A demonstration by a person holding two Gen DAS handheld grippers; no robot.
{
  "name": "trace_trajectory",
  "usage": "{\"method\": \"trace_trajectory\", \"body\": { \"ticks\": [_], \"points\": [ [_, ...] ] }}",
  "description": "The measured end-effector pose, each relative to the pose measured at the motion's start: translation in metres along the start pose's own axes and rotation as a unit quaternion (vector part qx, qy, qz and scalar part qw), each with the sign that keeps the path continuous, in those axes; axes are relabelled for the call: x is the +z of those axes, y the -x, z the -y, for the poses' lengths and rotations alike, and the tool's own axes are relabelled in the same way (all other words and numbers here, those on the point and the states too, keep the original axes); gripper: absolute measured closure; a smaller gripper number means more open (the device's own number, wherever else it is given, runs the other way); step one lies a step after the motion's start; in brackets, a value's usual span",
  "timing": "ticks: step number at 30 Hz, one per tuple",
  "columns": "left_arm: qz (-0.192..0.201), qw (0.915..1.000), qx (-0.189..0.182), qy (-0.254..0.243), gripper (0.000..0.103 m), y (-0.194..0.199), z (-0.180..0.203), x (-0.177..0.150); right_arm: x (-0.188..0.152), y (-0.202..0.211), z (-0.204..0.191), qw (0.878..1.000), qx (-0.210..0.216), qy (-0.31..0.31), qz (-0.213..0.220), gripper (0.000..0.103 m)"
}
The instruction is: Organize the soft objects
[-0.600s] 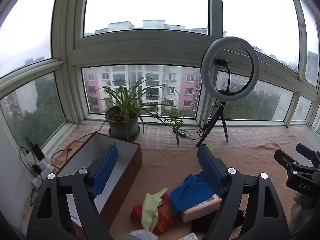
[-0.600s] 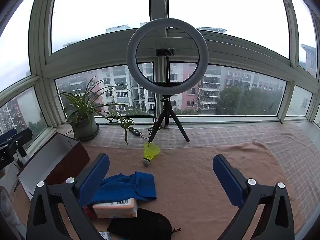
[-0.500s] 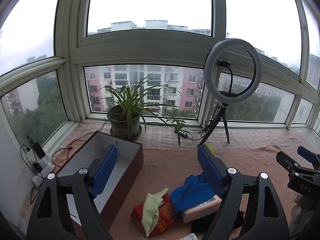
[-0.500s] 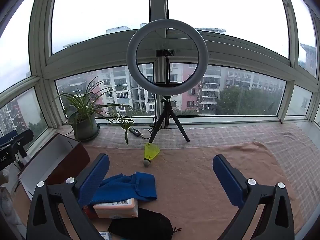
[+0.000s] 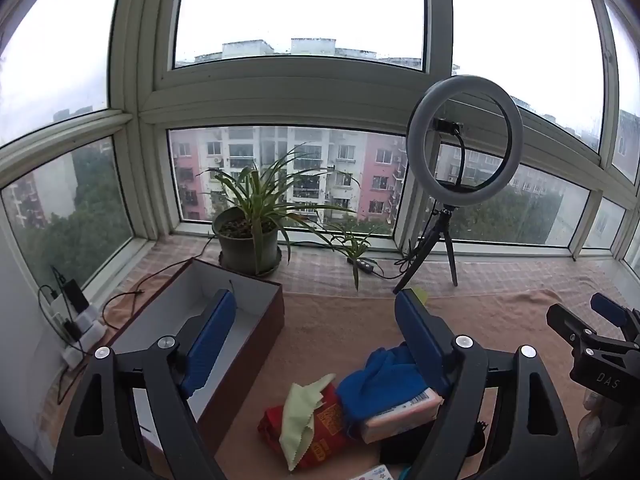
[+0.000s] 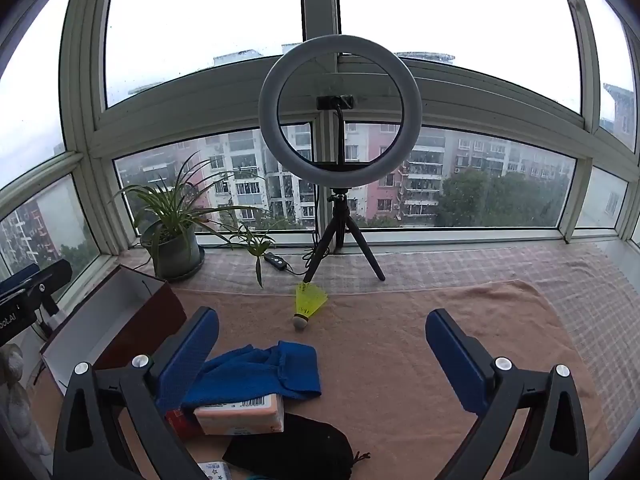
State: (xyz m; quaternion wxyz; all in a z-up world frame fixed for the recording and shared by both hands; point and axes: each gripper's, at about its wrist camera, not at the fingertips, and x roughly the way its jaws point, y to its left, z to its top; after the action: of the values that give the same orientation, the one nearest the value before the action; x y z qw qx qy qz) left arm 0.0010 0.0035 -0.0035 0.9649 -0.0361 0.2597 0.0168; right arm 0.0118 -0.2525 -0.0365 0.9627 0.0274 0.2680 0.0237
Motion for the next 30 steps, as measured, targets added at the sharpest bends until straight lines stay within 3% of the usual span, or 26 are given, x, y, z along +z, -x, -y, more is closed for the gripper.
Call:
{"method": "trace_trajectory", "body": {
  "ticks": [30],
  "points": [
    [-0.001,1.0,-0.001,-0.002,0.021,-0.0033,-0.0006,0.0004,0.0045,-0.006,-0.0006,1.0,0.003,0.01,-0.004,0.001]
  ]
}}
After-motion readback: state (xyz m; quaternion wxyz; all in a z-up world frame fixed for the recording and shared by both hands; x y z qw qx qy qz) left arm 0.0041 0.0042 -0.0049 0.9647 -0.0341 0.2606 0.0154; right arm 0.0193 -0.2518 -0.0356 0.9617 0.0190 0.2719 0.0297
